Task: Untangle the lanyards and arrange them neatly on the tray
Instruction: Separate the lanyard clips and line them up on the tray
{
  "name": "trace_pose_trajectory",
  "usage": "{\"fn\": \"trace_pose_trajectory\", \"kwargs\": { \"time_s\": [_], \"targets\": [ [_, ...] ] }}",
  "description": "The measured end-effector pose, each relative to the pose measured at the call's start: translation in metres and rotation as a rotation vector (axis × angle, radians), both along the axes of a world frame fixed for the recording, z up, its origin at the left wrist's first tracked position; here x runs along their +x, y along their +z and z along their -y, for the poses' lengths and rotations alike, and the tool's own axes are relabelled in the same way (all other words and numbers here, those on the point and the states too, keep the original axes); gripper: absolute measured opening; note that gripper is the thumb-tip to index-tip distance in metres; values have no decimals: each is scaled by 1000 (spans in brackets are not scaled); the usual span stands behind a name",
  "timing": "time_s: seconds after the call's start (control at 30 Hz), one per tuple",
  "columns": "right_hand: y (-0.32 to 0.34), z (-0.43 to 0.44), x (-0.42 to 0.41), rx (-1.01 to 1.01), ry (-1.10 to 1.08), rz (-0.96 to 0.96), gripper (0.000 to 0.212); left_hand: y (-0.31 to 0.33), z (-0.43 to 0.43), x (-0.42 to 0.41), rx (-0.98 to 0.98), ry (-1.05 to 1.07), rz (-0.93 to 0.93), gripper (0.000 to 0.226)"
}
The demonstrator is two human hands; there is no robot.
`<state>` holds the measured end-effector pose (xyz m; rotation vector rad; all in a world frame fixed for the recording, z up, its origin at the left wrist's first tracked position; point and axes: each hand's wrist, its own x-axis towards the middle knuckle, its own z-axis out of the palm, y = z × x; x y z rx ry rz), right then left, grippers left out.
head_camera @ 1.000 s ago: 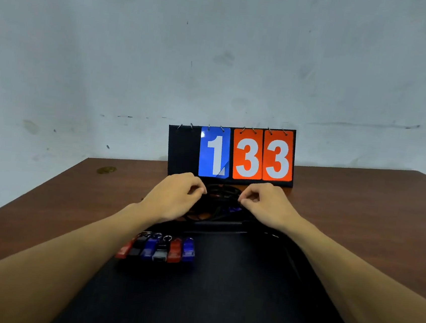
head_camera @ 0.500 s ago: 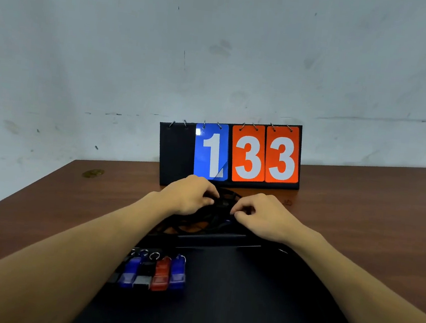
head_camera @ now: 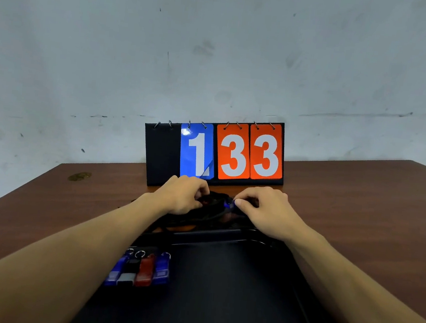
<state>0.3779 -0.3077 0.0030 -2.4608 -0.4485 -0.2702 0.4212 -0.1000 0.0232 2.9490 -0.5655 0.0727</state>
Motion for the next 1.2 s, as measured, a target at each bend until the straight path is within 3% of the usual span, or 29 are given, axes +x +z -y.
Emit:
{"fn": "trace_pose_trajectory", "kwargs": {
  "time_s": [0.13,0.3,0.5,0.67,1.2],
  "targets": [
    [-6,7,-8,244,-76,50,17,5,1,-7,-21,12,-9,24],
    [-17,16,-7,84,-142,40,24,14,-4,-14,-184,90,-16,24],
    [-15,16,-13,38,-135,89,25,9,4,-6,-319,114,-11,21],
    [-12,16,-17,-21,-135,118,26,-1,14,-3,-251,87,28,10],
    [-13,15,-14,-186,-109,112,26,5,19,-14,63,-39,-148,31]
  ]
}}
